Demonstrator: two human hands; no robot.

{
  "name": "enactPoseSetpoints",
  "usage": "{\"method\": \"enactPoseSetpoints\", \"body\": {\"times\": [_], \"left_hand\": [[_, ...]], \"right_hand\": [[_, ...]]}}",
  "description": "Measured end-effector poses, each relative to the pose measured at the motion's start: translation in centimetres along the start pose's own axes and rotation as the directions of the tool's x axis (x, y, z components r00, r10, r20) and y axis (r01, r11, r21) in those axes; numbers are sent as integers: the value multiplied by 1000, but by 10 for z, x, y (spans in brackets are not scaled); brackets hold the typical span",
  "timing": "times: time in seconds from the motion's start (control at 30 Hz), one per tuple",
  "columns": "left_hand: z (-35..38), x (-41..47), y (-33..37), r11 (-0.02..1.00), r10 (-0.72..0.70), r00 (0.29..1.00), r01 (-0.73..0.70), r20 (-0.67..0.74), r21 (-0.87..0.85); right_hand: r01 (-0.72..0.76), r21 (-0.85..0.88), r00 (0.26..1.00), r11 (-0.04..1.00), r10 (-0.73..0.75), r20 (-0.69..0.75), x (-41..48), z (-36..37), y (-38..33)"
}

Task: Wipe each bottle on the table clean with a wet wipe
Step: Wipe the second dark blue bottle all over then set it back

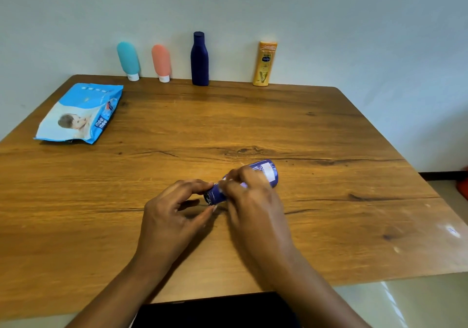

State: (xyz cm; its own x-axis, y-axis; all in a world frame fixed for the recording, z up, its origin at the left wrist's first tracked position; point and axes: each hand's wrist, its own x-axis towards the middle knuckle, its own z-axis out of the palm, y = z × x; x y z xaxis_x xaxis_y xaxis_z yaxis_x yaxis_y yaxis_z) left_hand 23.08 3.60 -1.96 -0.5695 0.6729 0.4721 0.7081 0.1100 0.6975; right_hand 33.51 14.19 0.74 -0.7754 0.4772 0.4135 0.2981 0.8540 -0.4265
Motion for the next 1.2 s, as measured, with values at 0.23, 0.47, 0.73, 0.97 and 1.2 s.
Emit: {"method": "enactPoseSetpoints", "body": {"times": [0.23,0.47,0.73,0.97,1.2], "left_hand": [[6,4,-8,997,-77,997,76,-13,-31],[6,5,-9,987,-149,989,148,-9,-66],[6,4,-8,989,-138,990,137,-3,-47],[6,3,-7,993,-117,993,117,16,4],[5,4,-6,990,-136,990,135,30,38]], "right_hand": [[-207,26,970,978,209,-128,21,9,71],[-5,-4,1000,1000,5,-15,8,12,49],[-72,-78,997,994,72,-3,36,1,63],[-58,-90,997,994,62,43,36,3,64],[41,-38,994,998,-37,104,16,7,28]]}}
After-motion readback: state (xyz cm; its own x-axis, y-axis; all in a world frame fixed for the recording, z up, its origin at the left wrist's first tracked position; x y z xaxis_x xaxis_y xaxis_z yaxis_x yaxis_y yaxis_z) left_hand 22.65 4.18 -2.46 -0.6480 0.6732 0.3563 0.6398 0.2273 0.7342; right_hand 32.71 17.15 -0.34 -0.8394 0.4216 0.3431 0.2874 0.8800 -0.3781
